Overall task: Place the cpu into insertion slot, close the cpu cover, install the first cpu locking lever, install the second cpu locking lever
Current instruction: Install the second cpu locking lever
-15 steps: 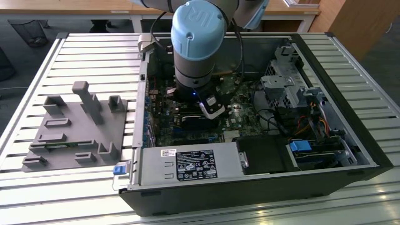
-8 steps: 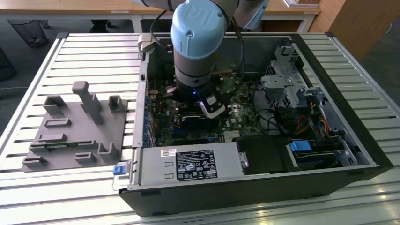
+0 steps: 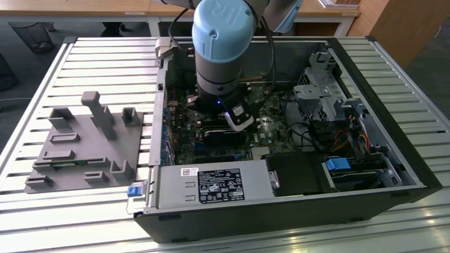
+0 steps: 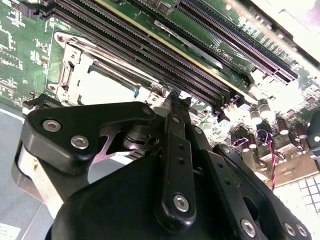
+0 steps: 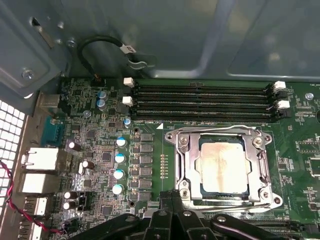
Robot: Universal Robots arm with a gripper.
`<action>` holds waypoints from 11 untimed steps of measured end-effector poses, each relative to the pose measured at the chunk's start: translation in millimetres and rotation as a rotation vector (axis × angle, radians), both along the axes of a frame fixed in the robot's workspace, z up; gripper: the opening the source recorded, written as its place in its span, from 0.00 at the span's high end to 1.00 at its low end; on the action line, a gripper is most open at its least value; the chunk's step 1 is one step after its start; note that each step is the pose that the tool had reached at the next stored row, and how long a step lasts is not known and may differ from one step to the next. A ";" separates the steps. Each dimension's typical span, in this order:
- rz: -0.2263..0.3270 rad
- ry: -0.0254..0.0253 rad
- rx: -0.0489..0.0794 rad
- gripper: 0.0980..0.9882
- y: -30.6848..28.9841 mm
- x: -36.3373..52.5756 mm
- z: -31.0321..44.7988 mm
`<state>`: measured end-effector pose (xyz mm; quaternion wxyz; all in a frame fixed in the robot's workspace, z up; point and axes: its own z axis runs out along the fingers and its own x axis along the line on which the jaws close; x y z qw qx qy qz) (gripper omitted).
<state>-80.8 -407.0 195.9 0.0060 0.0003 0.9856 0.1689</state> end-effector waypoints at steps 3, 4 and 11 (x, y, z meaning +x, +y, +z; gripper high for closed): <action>0.000 0.0000 0.002 0.99 0.0 0.0 3.8; 0.000 0.0001 0.003 0.99 0.0 0.0 5.2; 0.000 0.0000 0.006 0.99 0.0 0.0 11.6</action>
